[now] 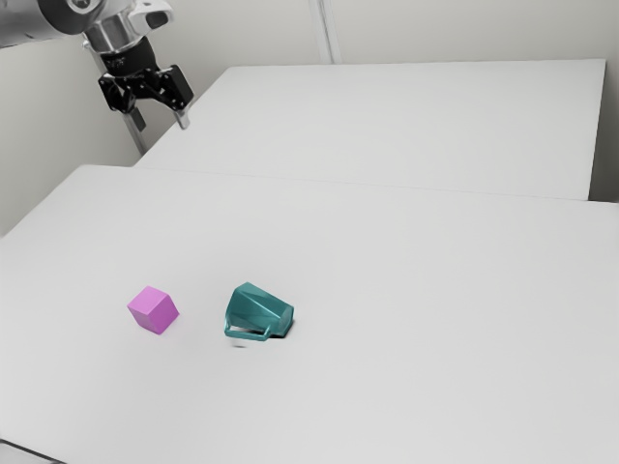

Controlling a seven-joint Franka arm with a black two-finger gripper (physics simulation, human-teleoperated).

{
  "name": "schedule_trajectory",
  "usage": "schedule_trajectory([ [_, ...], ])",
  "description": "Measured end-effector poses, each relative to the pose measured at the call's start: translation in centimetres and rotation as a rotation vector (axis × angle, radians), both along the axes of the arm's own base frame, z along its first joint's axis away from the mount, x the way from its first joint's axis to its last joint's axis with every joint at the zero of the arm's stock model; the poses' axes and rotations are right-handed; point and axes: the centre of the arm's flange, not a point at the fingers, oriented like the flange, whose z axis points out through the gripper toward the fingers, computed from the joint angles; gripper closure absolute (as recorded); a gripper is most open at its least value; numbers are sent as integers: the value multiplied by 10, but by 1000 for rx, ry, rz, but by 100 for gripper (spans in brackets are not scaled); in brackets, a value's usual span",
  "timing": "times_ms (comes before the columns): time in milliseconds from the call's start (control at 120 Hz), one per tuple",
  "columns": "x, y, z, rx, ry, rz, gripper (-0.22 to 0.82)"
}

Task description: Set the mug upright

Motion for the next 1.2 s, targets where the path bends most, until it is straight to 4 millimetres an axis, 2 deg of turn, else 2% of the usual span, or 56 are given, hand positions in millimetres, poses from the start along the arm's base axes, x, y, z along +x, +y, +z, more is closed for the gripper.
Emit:
schedule_trajectory([
  [75,-1,0,-2,-3,1,2,0],
  [142,-1,2,-18,-20,19,8,0],
  [175,0,5,-34,-57,42,18,0],
  [242,-1,22,-90,-178,113,63,0],
  [292,-8,40,-135,-294,150,105,0],
  [358,-20,56,-178,-447,165,151,0],
  [408,-30,57,-205,-551,171,170,0],
  [500,-45,43,-243,-684,178,168,0],
  [625,-57,24,-275,-760,184,123,0],
  [725,-58,21,-295,-788,179,100,0],
  [775,-57,23,-300,-798,165,91,0],
  [875,-52,30,-292,-803,110,61,0],
  [925,-52,36,-294,-807,95,58,0],
  [1092,-48,39,-331,-845,110,60,0],
  [1200,-49,38,-341,-859,105,49,0],
])
